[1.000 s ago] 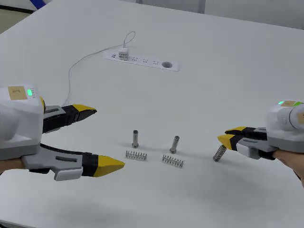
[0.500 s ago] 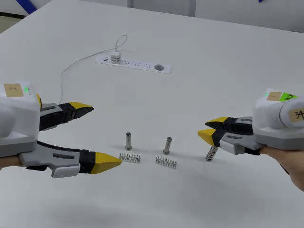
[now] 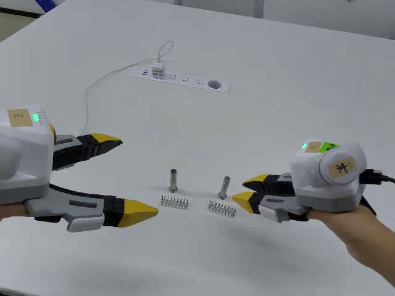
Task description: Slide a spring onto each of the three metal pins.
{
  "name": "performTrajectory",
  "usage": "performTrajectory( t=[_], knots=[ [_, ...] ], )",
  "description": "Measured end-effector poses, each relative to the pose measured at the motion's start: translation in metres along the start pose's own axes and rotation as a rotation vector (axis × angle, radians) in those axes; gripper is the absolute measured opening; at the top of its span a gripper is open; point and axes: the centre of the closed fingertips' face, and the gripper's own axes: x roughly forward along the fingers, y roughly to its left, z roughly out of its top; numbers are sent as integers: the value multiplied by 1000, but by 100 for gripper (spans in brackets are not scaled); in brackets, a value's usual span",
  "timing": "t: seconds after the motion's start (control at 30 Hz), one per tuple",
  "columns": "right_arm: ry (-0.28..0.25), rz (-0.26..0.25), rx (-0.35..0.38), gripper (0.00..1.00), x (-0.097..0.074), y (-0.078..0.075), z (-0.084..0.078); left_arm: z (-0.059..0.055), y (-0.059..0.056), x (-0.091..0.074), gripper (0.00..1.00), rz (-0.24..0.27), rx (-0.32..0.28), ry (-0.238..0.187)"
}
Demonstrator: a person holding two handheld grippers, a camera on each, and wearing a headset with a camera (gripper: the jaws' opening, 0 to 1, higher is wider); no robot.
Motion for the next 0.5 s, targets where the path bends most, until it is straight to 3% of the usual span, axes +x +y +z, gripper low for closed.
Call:
performTrajectory(
  t=[0.2,0.37,0.5],
  knots=[
    [71,19,-55,20,14,-1,-17,1,7,-1,84,20,-16,-8],
    [114,38,-101,18,22,-2,-27,-2,6,1,83,18,-21,1],
    [138,59,-128,18,27,1,-32,0,6,0,83,24,-40,-15]
  ],
)
